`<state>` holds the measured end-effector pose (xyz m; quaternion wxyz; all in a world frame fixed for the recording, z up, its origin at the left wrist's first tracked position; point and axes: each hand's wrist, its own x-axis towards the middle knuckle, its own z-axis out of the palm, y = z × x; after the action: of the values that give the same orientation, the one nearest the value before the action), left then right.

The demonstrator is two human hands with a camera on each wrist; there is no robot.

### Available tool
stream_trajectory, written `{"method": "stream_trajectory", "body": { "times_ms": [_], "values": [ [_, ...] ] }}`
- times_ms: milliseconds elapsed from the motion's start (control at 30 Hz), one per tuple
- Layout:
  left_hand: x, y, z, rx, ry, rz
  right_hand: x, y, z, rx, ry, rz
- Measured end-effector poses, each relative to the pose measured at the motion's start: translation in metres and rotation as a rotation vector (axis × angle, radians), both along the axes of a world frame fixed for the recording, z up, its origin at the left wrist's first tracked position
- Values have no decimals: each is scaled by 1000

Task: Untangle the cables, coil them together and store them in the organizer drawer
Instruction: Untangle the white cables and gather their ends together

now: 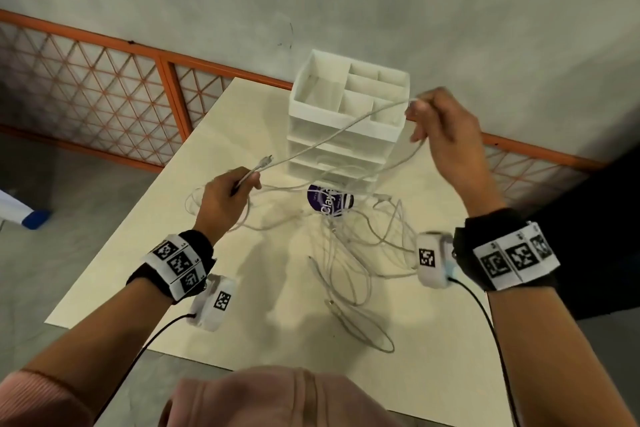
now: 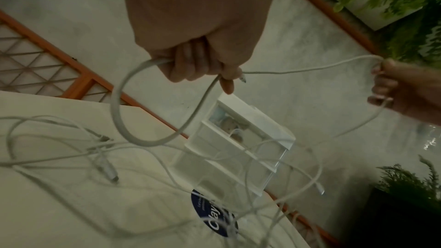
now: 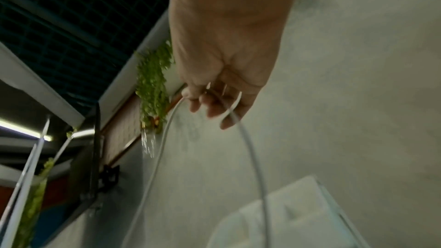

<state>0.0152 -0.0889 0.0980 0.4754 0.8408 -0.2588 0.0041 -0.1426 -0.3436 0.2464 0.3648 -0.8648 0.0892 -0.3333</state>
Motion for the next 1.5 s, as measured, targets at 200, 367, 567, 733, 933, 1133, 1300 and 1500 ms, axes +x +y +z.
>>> {"method": "stream_trajectory", "body": {
  "times_ms": [200, 367, 567, 733, 933, 1133, 1300, 1500],
  "values": [
    [0, -2, 1, -26, 38, -48, 3, 6, 31, 28, -78, 54],
    [18, 29, -13, 3, 1, 49, -17, -23, -15, 65, 225, 35],
    [18, 49, -32, 94, 17, 107, -55, -56, -140, 162, 957, 16],
    [23, 73, -49, 321, 251, -112, -81, -53, -195, 212, 1261, 43],
    [21, 90, -57, 680, 568, -453, -39, -42, -177, 133, 1355, 72],
    [25, 93, -56, 455, 492, -314, 72, 16, -196, 80, 953, 198],
    [25, 87, -53, 204, 533, -122, 154, 91, -226, -1, 858, 401],
    [22, 89, -63, 70, 508, 59, 192, 135, -266, -104, 870, 380]
  ]
}}
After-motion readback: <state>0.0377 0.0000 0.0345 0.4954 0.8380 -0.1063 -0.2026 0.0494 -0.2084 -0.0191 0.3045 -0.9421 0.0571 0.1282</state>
